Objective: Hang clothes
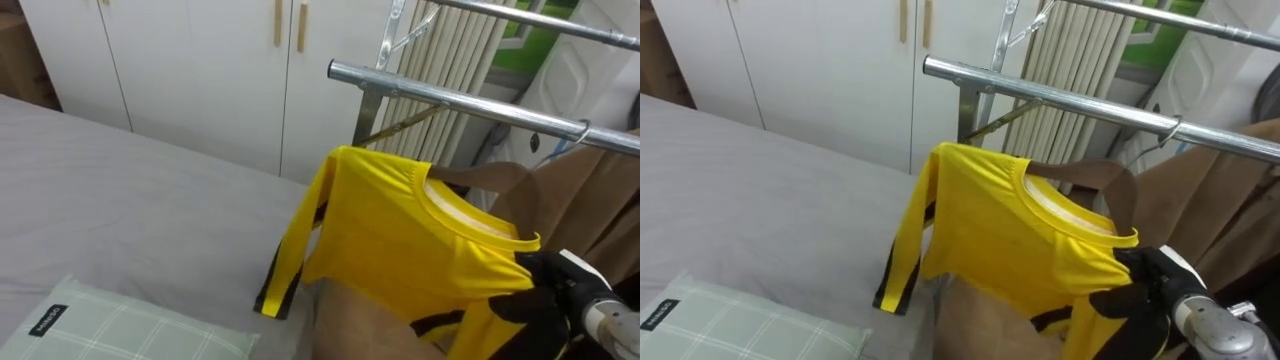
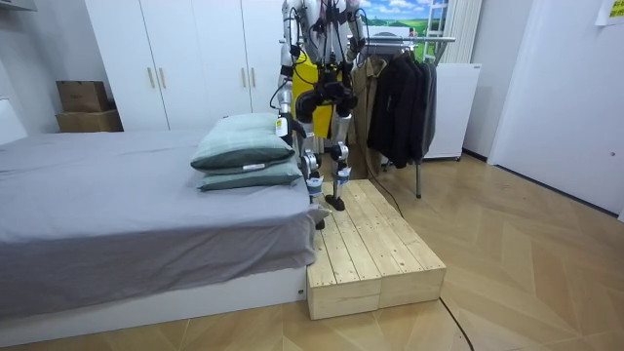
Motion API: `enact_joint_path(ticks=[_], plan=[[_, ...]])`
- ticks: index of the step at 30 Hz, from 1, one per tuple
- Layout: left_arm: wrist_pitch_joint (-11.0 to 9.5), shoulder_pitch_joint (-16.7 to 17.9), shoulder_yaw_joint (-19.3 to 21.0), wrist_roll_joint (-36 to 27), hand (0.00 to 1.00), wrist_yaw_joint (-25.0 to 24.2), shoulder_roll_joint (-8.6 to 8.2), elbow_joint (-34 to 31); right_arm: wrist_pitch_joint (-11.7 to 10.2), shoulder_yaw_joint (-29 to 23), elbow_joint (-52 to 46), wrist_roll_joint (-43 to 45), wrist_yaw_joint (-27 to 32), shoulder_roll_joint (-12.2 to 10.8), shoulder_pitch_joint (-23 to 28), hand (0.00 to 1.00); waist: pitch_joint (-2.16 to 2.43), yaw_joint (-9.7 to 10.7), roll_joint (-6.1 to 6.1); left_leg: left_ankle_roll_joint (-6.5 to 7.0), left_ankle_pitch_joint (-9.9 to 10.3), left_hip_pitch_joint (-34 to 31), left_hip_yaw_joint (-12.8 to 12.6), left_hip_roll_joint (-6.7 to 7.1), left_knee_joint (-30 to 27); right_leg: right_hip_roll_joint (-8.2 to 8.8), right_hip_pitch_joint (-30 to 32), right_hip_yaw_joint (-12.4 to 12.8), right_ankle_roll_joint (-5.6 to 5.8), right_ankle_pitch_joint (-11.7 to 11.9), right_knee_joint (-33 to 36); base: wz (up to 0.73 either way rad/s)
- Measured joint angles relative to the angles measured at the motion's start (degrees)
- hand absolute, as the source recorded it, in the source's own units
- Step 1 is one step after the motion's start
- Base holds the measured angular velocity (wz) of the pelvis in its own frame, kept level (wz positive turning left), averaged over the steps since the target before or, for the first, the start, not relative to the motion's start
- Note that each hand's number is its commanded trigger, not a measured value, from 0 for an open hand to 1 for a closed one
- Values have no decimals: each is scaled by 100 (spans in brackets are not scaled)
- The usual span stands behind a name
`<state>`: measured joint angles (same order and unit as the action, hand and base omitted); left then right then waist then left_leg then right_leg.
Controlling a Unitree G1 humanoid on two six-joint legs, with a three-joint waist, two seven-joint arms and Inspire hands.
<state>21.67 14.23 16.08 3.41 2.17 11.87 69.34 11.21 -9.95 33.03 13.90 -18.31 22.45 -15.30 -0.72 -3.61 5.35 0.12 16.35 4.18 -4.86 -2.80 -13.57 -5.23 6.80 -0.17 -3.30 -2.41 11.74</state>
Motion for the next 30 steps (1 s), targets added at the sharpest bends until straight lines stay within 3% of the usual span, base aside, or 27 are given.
enact_joint_path(ticks=[20, 30], plan=[[1, 7, -47, -9, 0, 0, 18, 5, -257, 1, 295, 38, 163, -6, -19, 0, 3, -7, 7, -2, -1, 67, -4, -8, -7, -9, -64, 9, -2, 0, -4, 0], [1, 6, -49, -8, 0, 0, 23, 19, -312, 1, 372, 38, 213, -7, -30, 0, -20, -42, -30, -10, 5, 54, -59, -33, 1, -29, -72, 26, -21, 13, -2, -1]])
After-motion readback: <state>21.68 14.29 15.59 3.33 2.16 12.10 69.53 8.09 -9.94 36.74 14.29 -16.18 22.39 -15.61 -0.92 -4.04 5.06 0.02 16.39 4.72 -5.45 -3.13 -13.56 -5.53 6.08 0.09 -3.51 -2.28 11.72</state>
